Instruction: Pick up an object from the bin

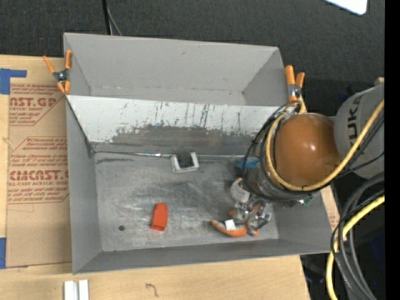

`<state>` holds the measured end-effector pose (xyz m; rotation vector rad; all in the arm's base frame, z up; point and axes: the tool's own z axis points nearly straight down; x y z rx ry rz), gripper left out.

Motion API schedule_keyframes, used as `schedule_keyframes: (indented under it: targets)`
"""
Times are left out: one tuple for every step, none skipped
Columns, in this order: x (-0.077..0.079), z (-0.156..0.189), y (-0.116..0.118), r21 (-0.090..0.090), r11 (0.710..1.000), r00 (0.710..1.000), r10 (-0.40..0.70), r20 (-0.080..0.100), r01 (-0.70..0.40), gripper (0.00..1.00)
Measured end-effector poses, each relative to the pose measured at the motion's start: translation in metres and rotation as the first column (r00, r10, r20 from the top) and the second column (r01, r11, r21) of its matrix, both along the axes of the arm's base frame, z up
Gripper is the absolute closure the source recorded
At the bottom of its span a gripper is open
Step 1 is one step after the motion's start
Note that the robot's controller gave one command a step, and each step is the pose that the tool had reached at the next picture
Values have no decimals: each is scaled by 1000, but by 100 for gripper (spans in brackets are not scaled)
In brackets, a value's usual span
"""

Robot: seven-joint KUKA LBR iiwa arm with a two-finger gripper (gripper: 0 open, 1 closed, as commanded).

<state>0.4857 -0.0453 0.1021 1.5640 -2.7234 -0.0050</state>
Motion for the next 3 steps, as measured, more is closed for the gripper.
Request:
schedule_keyframes:
  targets:
    - [11, 18, 3, -1, 999, 999, 32, 4, -32, 100]
    - [0, -20, 2, 0, 994, 994, 105, 6, -105, 100]
    - [0, 18, 4, 2, 995, 995, 101, -5, -101, 100]
